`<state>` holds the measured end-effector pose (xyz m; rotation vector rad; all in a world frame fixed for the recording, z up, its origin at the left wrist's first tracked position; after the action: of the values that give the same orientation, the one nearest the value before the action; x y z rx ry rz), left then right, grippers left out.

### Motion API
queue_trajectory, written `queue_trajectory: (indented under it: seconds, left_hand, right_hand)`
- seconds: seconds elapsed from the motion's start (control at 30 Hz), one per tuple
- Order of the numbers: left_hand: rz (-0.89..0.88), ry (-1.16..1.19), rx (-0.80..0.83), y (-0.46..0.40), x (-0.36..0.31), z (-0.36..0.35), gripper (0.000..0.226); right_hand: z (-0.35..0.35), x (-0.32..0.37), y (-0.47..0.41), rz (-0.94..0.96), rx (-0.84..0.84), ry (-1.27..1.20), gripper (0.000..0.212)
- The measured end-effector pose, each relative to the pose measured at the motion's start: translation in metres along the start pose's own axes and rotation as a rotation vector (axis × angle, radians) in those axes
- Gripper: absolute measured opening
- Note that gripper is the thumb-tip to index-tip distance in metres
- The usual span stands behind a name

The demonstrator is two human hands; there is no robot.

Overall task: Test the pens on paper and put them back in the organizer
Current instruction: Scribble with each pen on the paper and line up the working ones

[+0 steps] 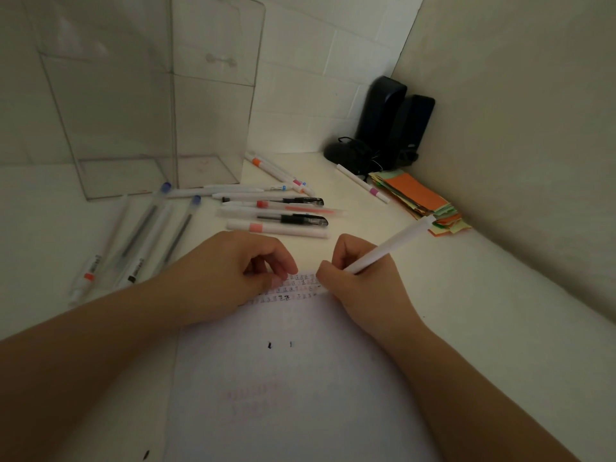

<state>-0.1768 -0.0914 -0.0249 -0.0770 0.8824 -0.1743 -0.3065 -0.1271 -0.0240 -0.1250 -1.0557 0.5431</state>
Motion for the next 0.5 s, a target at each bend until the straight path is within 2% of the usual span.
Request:
queue_trajectory:
  seconds: [0.5]
  left_hand:
    - [0.005, -0.046, -0.005, 0.0005, -0.0013, 0.0009, 0.032]
  right_hand:
    - [-0.0009, 0.0032, -0.0003, 0.005, 0.020, 0.011, 0.027]
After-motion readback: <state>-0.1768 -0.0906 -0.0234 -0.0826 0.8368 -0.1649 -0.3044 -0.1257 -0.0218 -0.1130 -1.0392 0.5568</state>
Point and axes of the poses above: each hand's wrist, its own y-axis away from the middle knuckle, its own z-axis out of the back of the hand, x = y × z, the point moved 10 cm from there along -y, towards the middle knuckle, and after that the axes turned 8 degrees about z, right-handed, at the moved point
